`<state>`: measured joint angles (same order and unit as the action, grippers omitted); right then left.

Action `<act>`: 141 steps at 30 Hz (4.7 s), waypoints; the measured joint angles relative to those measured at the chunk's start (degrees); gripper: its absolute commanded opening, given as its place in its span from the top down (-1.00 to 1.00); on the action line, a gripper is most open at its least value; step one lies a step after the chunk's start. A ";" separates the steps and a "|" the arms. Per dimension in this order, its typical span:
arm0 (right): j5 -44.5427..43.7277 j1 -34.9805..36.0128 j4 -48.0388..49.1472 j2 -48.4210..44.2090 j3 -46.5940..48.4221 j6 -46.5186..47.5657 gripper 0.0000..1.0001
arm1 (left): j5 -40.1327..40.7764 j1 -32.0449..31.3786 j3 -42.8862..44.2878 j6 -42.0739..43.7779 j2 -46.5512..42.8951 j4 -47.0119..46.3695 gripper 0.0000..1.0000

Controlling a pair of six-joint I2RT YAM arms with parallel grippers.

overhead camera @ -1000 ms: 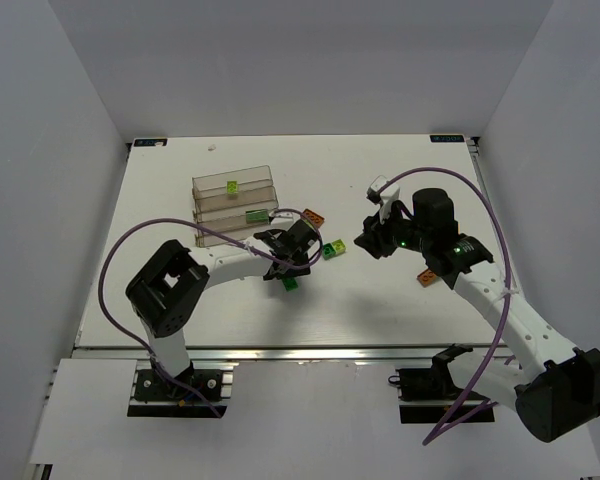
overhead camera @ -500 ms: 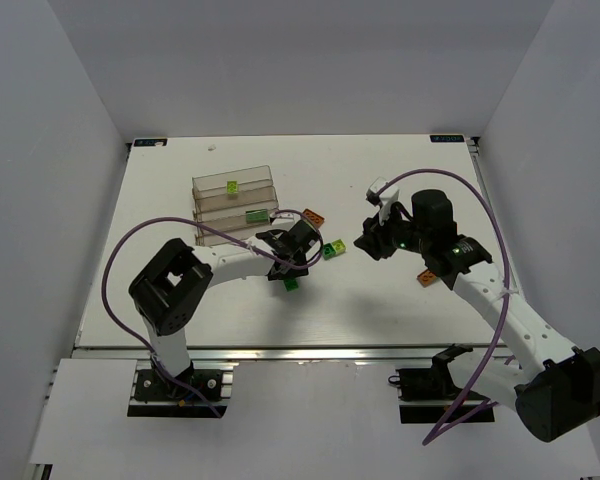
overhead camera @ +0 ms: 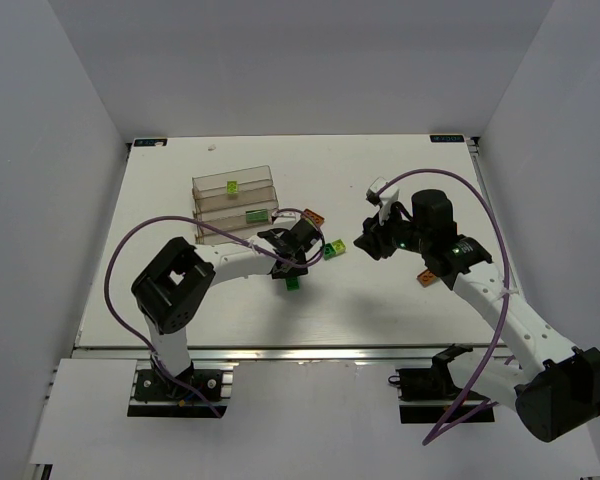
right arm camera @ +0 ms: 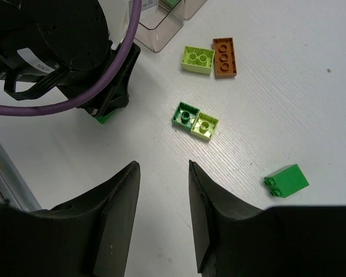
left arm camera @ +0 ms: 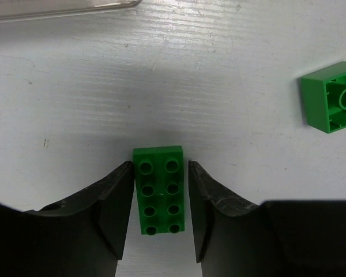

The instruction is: Sort the legos into containers by color

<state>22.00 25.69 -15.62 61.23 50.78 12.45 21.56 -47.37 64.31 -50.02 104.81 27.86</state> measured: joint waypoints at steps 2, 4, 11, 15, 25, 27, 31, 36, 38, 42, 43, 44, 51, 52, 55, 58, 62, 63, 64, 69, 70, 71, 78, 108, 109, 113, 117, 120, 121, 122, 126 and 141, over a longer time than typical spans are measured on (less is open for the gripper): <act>0.00 0.00 0.09 0.00 -0.02 0.00 0.09 | -0.02 0.00 0.07 0.11 0.11 -0.07 0.01; 0.00 0.00 0.24 0.00 -0.02 0.00 0.09 | -0.02 0.02 0.28 0.17 0.33 -0.09 0.15; 0.00 0.00 0.37 -0.02 -0.02 0.00 0.09 | -0.70 0.00 0.37 1.16 0.31 -0.68 0.56; 0.02 0.00 0.39 -0.13 -0.02 0.00 0.09 | -1.66 0.00 0.22 2.89 -0.28 -1.18 0.77; 0.22 0.00 0.63 -0.61 -0.02 0.00 0.09 | -3.65 -0.11 -0.22 13.07 -8.26 -4.92 0.99; 0.31 0.00 0.61 -0.90 -0.02 0.00 0.09 | -3.54 -0.11 -0.22 16.04 -9.90 -5.99 1.00; 0.74 0.00 0.63 -2.08 -0.02 -0.02 0.09 | -3.67 0.81 -0.22 21.94 -12.98 -7.54 1.00; 1.99 0.00 0.68 -3.50 -0.02 -0.15 0.09 | -7.89 6.84 -0.20 28.89 -17.20 -10.27 1.00; 2.64 0.13 0.68 -3.82 -0.02 -0.26 0.09 | -9.44 10.32 0.17 31.28 -17.92 -11.19 1.00; 3.78 0.72 0.68 -4.04 -0.02 -0.46 0.09 | -10.49 15.69 1.49 36.61 -17.49 -12.90 1.00; 3.98 0.96 0.68 -4.04 -0.02 -0.48 0.09 | -10.40 16.22 1.90 38.27 -17.18 -13.29 1.00; 4.20 1.25 0.68 -4.09 -0.02 -0.48 0.09 | -10.38 16.41 2.29 39.80 -16.85 -13.44 1.00; 5.27 2.95 0.68 -4.37 -0.04 -0.48 0.09 | -10.58 16.68 7.61 51.98 -11.21 -14.84 1.00; 5.29 2.97 0.68 -4.42 -0.07 -0.48 0.09 | -10.97 16.94 8.24 53.29 -10.45 -15.10 1.00; 5.27 2.99 0.68 -4.98 -0.07 -0.48 0.09 | -12.46 18.43 9.64 57.81 -8.07 -16.72 1.00; 5.20 2.97 0.70 -5.95 -0.09 -0.48 0.09 | -13.57 20.37 9.64 62.47 -6.47 -18.36 1.00; 5.18 2.99 0.81 -7.08 -0.31 -0.46 0.09 | -14.32 22.56 9.64 67.47 -4.39 -19.89 1.00; 5.18 2.99 0.83 -7.21 -0.44 -0.48 0.09 | -14.60 23.15 9.66 68.30 -3.93 -19.96 1.00; 5.20 2.99 0.83 -7.26 -0.50 -0.46 0.09 | -14.95 23.76 9.68 69.11 -3.32 -20.00 1.00; 5.11 2.99 0.85 -7.23 -0.87 -0.44 0.08 | -17.49 26.56 9.70 71.43 -0.33 -20.06 1.00; 5.05 2.99 0.87 -7.23 -0.87 -0.44 0.08 | -17.97 26.99 9.70 71.63 0.00 -20.02 1.00; 4.96 2.99 0.87 -7.23 -0.87 -0.44 0.08 | -18.27 27.39 9.70 71.93 0.24 -19.89 1.00; 4.48 2.99 0.87 -7.23 -0.87 -0.42 0.08 | -18.91 28.65 9.68 72.72 0.44 -20.48 0.77; 2.99 2.99 1.18 -7.30 -1.01 -0.02 0.02 | -17.46 28.94 8.15 71.93 0.83 -24.92 -0.33; 2.95 2.99 1.18 -7.30 -1.01 0.00 0.01 | -17.46 28.94 8.15 71.91 0.83 -24.90 -0.44; 2.64 2.99 1.20 -7.32 -1.01 0.00 0.01 | -17.57 28.94 8.15 71.06 0.83 -25.22 -0.96; 2.36 2.99 1.22 -7.74 -1.01 0.00 0.00 | -17.51 28.94 8.15 70.88 0.72 -25.35 -0.96; 2.32 2.99 1.33 -7.96 -1.03 0.02 0.00 | -17.51 28.94 8.13 70.23 0.35 -25.33 -0.96; 2.32 2.99 1.51 -7.96 -1.03 0.00 -0.01 | -17.53 28.94 8.13 69.75 0.04 -25.35 -0.96; 2.32 2.99 1.68 -7.96 -1.03 0.02 -0.01 | -17.59 28.94 8.11 68.94 -0.46 -25.38 -0.96; 2.36 2.99 2.12 -7.82 -1.03 0.02 -0.01 | -18.16 28.94 5.70 63.43 -5.86 -27.63 -0.96; 1.68 2.99 2.27 -4.24 -1.03 0.02 -0.13 | -17.09 28.94 -12.20 42.45 -46.12 -35.08 -0.96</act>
<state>23.68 28.69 -13.34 56.99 49.76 12.47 4.47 -18.44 52.12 -7.57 58.70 -7.22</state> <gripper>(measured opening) 0.545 0.982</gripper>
